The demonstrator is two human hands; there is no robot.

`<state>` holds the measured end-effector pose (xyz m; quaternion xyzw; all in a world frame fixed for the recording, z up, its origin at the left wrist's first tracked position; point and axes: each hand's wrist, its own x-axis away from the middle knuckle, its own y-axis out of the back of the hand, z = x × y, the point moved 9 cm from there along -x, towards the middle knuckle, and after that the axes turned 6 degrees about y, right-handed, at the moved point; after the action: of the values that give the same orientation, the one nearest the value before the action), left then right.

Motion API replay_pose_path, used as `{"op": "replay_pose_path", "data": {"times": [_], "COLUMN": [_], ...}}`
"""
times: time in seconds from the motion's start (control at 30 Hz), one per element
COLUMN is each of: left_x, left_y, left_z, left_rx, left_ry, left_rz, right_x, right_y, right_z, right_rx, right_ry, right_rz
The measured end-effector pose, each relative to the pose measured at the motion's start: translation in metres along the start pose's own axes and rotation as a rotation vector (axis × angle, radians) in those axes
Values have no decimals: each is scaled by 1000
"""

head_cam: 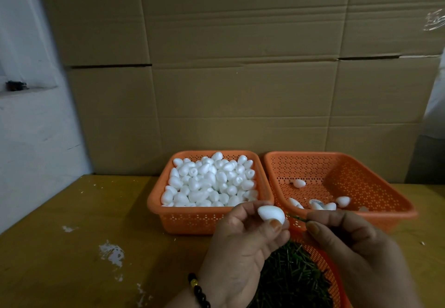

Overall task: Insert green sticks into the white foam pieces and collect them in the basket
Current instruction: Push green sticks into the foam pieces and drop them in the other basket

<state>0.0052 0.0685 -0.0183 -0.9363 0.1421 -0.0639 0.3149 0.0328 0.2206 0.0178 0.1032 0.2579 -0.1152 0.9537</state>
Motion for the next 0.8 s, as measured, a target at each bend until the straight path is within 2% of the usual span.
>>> {"op": "replay_pose_path", "data": {"times": [0.33,0.8], "left_x": [1,2], "left_y": [-6,-12], "left_z": [15,21], "left_rx": [212,130], "left_ry": [144,150], "left_rz": [47,73], "right_x": [3,6], "right_y": [1,-2], "right_z": [2,23], "right_rx": [113,330], "right_ry": [37,283], "right_rz": [-3,0]}}
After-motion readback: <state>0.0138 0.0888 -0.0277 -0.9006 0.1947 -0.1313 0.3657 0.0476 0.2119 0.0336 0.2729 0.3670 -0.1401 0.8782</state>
